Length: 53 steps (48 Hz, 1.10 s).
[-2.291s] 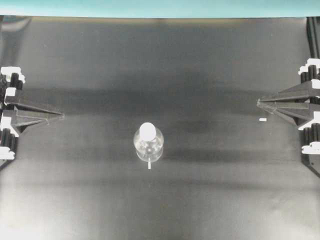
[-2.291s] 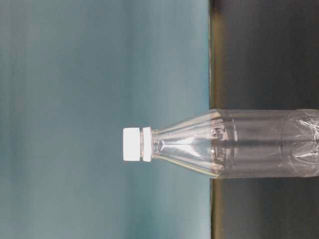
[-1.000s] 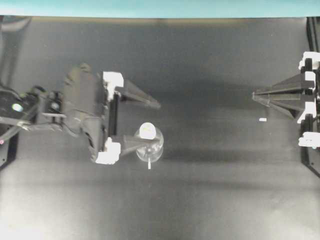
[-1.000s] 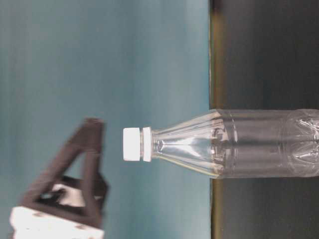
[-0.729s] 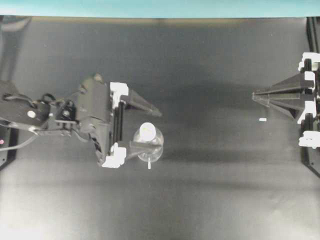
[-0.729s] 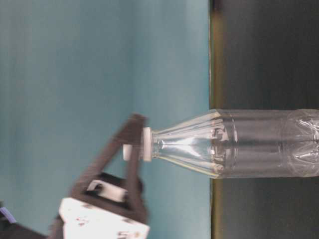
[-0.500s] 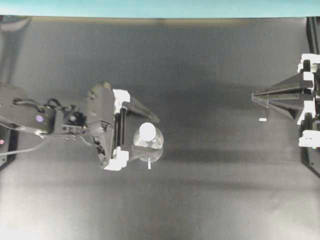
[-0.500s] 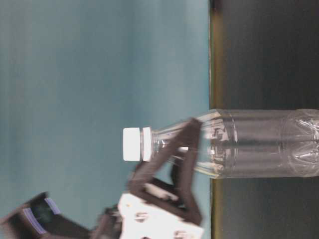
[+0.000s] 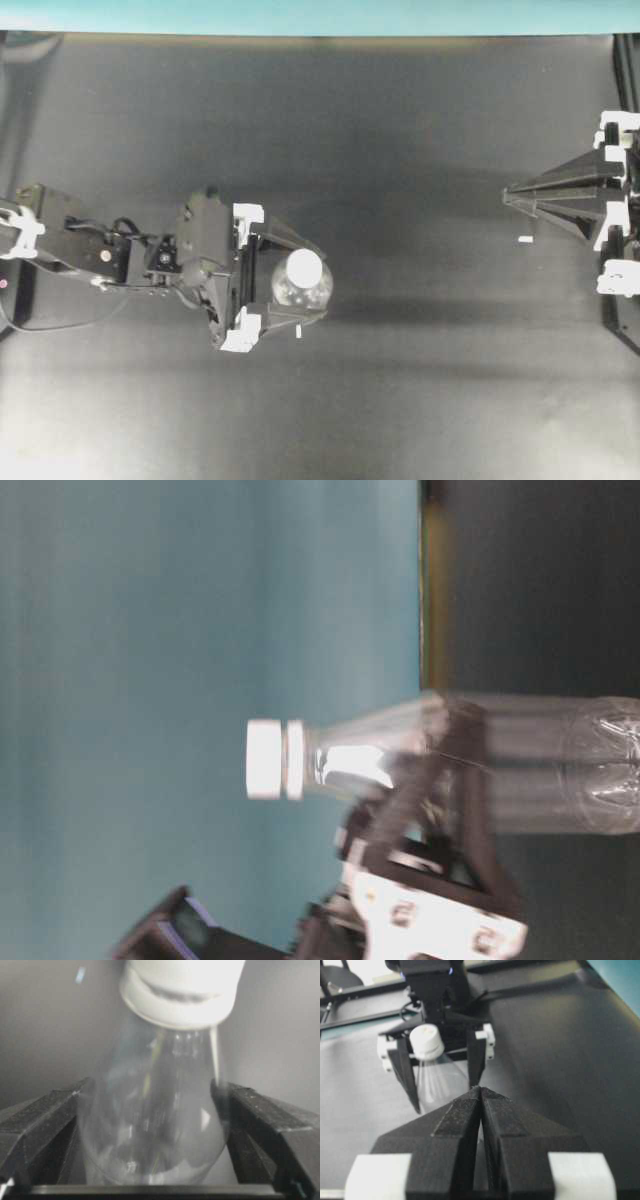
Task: Open the bottle cap by holding the bottle with the left arm and twisting the cap with the right arm.
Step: 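Close the left gripper around the bottle body, then swing the right gripper over the bottle and lower it onto the white cap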
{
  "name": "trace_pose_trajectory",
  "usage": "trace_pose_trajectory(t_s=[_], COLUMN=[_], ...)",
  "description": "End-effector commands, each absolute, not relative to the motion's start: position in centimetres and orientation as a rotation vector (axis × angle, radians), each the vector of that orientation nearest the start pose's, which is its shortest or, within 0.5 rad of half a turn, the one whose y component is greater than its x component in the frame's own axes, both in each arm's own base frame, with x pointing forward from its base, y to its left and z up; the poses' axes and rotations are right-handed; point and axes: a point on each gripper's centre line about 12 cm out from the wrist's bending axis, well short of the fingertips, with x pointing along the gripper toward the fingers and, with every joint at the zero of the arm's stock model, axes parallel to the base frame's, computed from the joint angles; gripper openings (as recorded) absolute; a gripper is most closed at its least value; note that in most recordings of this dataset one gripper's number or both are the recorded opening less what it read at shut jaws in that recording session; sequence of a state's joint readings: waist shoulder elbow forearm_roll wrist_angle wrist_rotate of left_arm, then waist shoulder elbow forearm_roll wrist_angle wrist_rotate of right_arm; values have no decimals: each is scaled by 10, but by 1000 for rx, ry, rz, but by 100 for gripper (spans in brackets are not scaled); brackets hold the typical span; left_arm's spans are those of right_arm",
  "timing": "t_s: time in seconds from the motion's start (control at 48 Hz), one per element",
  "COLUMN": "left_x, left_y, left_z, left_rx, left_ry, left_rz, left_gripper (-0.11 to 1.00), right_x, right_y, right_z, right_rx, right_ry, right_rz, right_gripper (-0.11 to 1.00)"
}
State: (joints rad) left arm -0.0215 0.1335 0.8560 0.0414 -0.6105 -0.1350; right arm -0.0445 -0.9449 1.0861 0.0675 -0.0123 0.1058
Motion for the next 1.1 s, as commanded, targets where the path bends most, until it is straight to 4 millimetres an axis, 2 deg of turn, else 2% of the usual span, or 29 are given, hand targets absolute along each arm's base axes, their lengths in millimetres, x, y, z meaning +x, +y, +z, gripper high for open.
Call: trace_pose_trajectory(t_s=[0.0, 1.083], left_x=[367, 360], left_y=[-14, -15], left_z=[108, 68], left_rx=[-93, -122], left_ry=[435, 571], left_rz=[-35, -20], left_gripper=[99, 99], right_x=[207, 206], right_y=[-11, -8], right_z=[295, 288], right_rx=[185, 228], right_ry=[122, 142], right_rz=[-63, -55], right_gripper=[0, 0])
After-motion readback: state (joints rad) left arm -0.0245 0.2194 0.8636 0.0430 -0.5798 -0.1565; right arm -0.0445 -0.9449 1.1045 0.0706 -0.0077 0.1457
